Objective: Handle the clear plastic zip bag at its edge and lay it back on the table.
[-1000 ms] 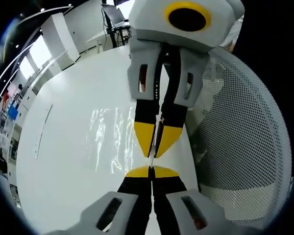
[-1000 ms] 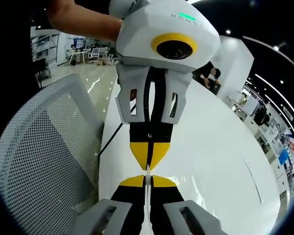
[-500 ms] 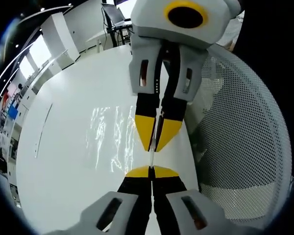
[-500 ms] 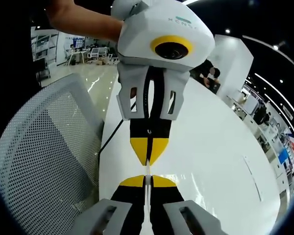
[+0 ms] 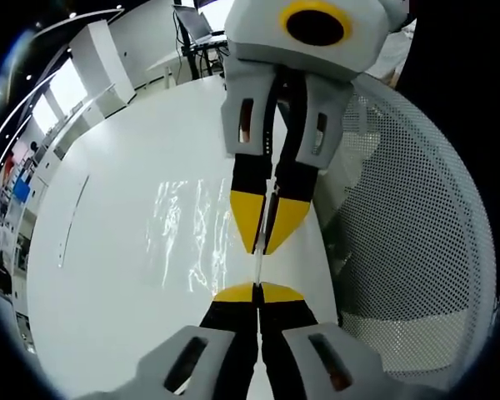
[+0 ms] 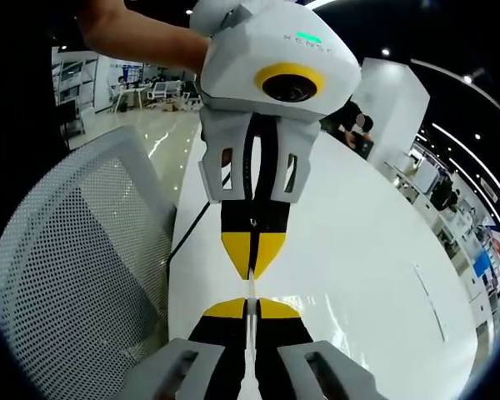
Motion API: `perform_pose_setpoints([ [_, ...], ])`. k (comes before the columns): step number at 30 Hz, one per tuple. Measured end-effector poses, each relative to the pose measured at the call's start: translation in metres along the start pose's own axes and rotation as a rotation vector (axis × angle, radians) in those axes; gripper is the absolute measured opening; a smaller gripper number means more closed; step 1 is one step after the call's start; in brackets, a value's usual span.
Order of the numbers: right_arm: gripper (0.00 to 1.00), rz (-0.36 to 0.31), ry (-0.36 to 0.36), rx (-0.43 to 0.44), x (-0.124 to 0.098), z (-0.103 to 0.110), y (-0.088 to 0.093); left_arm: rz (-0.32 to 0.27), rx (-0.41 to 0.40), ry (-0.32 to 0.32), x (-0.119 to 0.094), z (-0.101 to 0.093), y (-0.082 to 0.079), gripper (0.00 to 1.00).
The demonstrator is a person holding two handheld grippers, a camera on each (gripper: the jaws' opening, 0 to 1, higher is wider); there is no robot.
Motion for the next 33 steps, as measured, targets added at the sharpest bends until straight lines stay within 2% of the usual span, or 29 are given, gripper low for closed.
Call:
perform_pose_setpoints([
  [33, 0.00, -0.008, 0.002, 0.013, -0.0014, -0.0004, 0.0010, 0.004, -0.004, 0.004, -0.0017, 0.0007, 0.0040, 0.00],
])
Point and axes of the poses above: the point that each gripper's makers call its tool centre point, and the gripper's own axes: x roughly forward along the fingers, z roughly to its left, y roughly out of its underside, the point moved 5 cm from there along -x, roughly backward along the fingers, and after that the axes turned 15 degrees about z, right-handed, at the moved point
